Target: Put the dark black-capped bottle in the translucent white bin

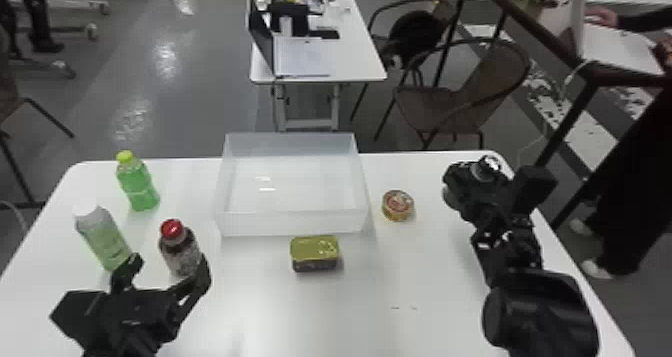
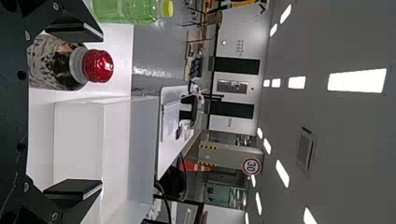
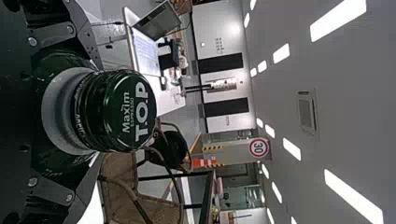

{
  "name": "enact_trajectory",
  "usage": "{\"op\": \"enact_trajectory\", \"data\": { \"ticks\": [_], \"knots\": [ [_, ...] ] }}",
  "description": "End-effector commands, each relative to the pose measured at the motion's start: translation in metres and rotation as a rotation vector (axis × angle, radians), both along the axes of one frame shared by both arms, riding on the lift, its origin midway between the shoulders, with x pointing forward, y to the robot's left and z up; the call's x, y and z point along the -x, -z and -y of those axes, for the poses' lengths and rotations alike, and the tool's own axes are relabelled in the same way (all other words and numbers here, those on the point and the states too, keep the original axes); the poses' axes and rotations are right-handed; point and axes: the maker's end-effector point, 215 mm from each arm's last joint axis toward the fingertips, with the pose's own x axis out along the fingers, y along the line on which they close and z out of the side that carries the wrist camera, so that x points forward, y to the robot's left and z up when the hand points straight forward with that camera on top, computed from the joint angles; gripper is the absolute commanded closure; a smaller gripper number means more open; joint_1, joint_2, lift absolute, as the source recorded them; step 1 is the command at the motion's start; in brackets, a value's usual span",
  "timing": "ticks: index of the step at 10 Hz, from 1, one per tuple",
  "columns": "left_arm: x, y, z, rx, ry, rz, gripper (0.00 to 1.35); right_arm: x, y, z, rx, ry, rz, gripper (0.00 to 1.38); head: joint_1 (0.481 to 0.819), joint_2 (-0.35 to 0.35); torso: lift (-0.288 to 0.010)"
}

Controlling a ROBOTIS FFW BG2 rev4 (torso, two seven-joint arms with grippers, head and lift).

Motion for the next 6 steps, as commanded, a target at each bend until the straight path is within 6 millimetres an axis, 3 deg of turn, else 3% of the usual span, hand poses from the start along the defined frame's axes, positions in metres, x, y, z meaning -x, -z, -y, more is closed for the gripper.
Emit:
{"op": "enact_trajectory", "data": {
  "ticks": [1, 4, 6],
  "knots": [
    [-0.003, -0.001, 0.005, 0.002, 0.009, 0.001, 0.19, -0.023, -0.018, -0.021, -0.015, -0.044, 0.030, 0.86, 0.695, -0.066, -0.020],
    [-0.008, -0.002, 0.011, -0.001, 0.024, 0.004, 0.19, -0.052, -0.034, -0.094, -0.093, -0.147, 0.062, 0.84, 0.695, -0.027, -0.020],
    [-0.011, -0.002, 0.014, 0.000, 0.034, 0.004, 0.19, -0.056, -0.035, -0.147, -0.105, -0.243, 0.052, 0.84, 0.695, 0.023, -0.020]
  ]
}}
